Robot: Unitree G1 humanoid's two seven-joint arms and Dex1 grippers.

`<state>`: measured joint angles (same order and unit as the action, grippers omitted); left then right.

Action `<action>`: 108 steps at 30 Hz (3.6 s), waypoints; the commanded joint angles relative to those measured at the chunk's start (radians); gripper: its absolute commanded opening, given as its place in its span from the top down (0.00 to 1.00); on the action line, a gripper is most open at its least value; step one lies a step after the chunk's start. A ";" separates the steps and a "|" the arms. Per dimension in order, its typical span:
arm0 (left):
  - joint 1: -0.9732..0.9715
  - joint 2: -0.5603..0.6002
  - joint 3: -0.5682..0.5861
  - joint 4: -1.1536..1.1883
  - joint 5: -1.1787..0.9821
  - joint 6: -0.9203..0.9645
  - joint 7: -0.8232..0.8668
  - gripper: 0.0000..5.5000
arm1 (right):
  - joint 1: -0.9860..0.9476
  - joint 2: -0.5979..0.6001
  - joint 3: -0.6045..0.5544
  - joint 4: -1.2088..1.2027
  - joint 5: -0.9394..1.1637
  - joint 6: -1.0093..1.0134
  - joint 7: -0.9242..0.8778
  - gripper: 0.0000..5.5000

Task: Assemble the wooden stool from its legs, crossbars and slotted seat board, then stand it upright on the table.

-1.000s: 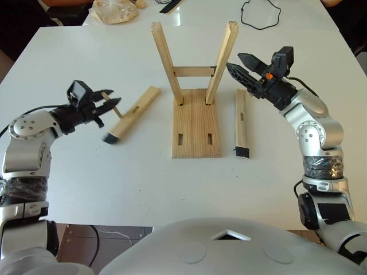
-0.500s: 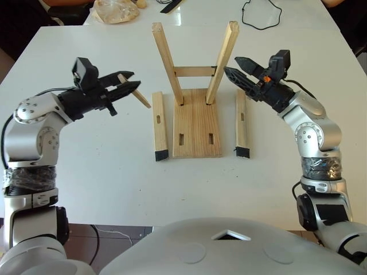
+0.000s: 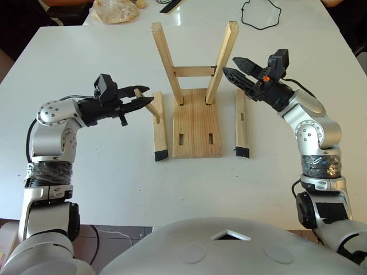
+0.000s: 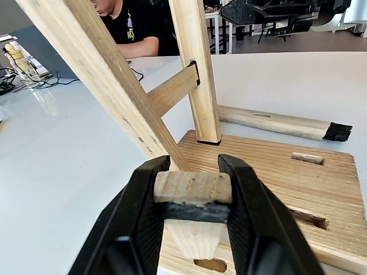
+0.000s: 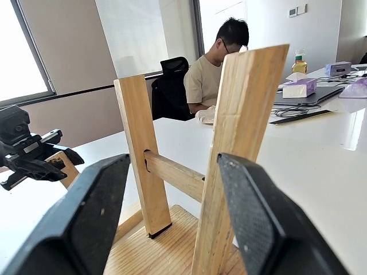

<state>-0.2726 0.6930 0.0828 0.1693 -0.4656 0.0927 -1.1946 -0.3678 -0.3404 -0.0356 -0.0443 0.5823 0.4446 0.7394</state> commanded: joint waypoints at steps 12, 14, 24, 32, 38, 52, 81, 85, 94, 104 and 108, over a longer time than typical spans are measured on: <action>-0.001 0.013 -0.028 0.051 0.041 -0.009 -0.074 0.76 | -0.002 0.010 -0.017 -0.032 0.021 0.028 0.010 0.49; -0.009 0.017 -0.056 0.066 0.057 -0.013 -0.109 0.76 | -0.002 0.011 -0.018 -0.029 0.019 0.030 0.011 0.49; -0.051 0.083 -0.154 0.132 0.118 -0.039 -0.254 0.76 | 0.005 0.023 -0.019 -0.026 0.016 0.026 0.006 0.49; -0.175 0.052 -0.249 0.297 0.195 -0.049 -0.271 0.76 | 0.026 0.046 -0.001 -0.033 0.002 0.024 -0.011 0.49; -0.258 0.039 -0.275 0.434 0.218 -0.070 -0.295 0.76 | 0.039 0.057 0.004 -0.037 -0.004 0.027 -0.026 0.49; -0.296 -0.007 -0.288 0.622 0.227 -0.071 -0.304 0.76 | 0.051 0.075 0.028 -0.045 0.015 0.101 -0.073 0.49; -0.025 -0.342 0.351 -0.414 -0.032 0.479 1.015 0.55 | 0.270 0.110 -0.135 -0.200 0.067 0.128 -0.271 0.49; 0.072 -0.648 0.222 -0.670 0.054 0.464 1.302 0.55 | 0.233 0.096 -0.132 -0.169 0.053 0.131 -0.266 0.49; 0.128 -0.793 -0.048 -0.830 0.190 0.551 1.449 0.55 | 0.181 0.076 -0.102 -0.097 0.016 0.119 -0.245 0.49; 0.017 -0.726 -0.011 -0.725 0.245 0.487 1.438 0.55 | 0.190 0.111 -0.065 -0.093 0.006 0.111 -0.245 0.49; -0.022 -0.716 0.028 -0.669 0.242 0.446 1.417 0.55 | 0.187 0.115 -0.062 -0.081 -0.001 0.102 -0.240 0.49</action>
<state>-0.2808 -0.0305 0.0954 -0.5303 -0.2317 0.5533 0.2368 -0.1754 -0.2292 -0.1023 -0.1357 0.5873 0.5554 0.4965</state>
